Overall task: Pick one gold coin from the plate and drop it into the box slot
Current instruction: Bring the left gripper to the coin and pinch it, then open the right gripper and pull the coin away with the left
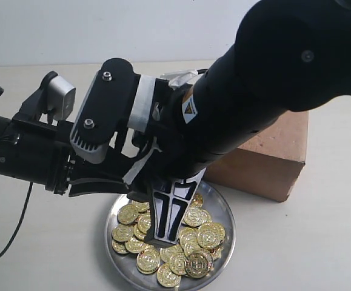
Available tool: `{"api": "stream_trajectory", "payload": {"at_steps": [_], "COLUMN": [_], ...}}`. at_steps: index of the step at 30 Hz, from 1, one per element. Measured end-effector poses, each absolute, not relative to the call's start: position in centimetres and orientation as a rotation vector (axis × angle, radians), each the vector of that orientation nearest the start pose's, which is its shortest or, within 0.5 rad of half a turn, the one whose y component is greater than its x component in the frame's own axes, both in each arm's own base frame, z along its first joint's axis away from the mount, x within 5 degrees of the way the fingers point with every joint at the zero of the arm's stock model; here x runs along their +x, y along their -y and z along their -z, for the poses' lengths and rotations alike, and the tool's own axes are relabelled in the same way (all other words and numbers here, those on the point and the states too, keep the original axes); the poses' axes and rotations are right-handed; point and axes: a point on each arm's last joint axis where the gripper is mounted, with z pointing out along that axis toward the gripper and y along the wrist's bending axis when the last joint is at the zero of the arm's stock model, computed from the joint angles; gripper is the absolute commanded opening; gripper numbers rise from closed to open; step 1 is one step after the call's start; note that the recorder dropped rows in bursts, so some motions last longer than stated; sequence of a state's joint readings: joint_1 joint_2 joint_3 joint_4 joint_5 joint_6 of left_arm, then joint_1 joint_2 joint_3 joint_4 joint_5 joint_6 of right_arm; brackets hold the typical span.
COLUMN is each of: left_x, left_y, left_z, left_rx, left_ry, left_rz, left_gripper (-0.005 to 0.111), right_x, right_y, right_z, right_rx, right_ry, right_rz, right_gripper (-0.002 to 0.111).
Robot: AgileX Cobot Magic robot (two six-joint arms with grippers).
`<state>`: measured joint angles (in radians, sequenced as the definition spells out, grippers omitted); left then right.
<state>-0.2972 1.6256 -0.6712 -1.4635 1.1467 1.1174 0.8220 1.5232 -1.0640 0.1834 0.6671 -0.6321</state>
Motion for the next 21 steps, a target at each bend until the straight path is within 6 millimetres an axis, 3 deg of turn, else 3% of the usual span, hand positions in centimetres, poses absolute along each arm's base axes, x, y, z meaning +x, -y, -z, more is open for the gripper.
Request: {"api": "stream_trajectory", "payload": {"at_steps": [3,9,21], "left_x": [21.64,21.62,21.53], "left_y": [15.25,15.36,15.36], "left_z": [-19.1,-19.41,-19.41], "left_rx": [0.499,0.506,0.53], "left_ry": [-2.453,-2.414,-2.408], "left_rz": [1.672,1.712,1.712], "left_gripper": [0.019,0.003,0.0], "right_x": [20.57,20.57,20.6], "right_y": [-23.64,-23.64,-23.62], "right_z": [-25.87,-25.87,-25.87], "right_rx": [-1.625,-1.625,-1.625], "right_ry": [-2.05,-2.05,-2.047], "right_rz": [-0.266,-0.266,-0.26], "right_gripper": [0.024,0.024,0.024]}}
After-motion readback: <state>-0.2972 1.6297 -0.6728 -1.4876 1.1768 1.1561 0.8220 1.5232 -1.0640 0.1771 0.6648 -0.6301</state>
